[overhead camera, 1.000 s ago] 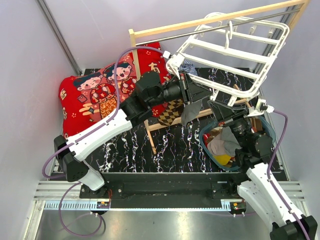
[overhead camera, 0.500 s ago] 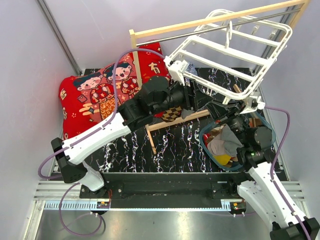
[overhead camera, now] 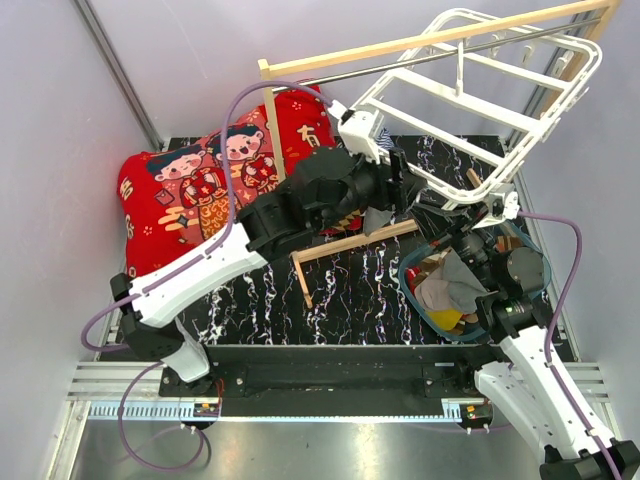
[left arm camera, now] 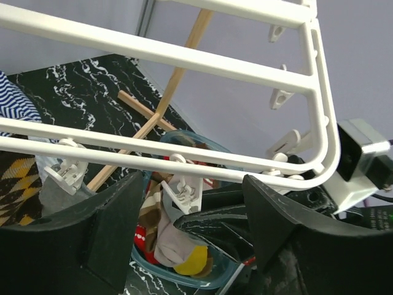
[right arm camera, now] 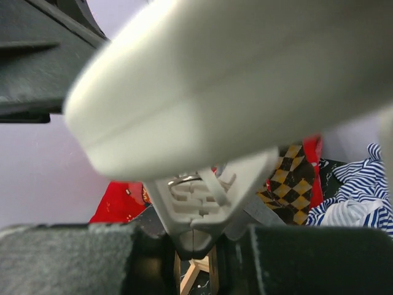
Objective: Clip the socks to the hanger
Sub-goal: Open the clamp at the hanger.
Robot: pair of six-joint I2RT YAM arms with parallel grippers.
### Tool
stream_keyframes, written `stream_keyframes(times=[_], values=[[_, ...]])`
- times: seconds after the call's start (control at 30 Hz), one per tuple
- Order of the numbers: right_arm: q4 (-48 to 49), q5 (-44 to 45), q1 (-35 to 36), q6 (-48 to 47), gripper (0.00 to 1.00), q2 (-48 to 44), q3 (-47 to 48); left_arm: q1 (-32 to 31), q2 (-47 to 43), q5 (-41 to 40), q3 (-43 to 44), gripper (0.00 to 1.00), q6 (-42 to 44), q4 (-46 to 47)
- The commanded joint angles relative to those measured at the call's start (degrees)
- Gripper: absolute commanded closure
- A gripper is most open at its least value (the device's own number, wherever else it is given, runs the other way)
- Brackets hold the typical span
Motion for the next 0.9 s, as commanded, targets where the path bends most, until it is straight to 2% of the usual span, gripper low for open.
stream_keyframes(times=[0.0, 0.47, 0.67, 0.87], values=[[-0.5, -1.7, -0.1, -2.2, 0.98, -0.4, 2.3, -1.2, 2.5, -3.3, 3.6, 0.3, 2.0, -2.6], [-1.2, -1.8, -0.2, -2.9, 0.98, -0.7, 2.0, -2.2, 4.6, -8.7, 4.5, 0.3, 1.4, -3.5], [-2.1, -1.9, -0.2, -3.6, 0.98, -1.0, 2.2, -2.2, 7.7, -9.4, 8.6, 0.35, 2.1, -2.8], [-2.8, -1.9, -0.2, -4.4, 0.98, -1.0, 2.0, -2.2, 9.0, -10.2, 10.0, 0.45, 2.9, -2.7]])
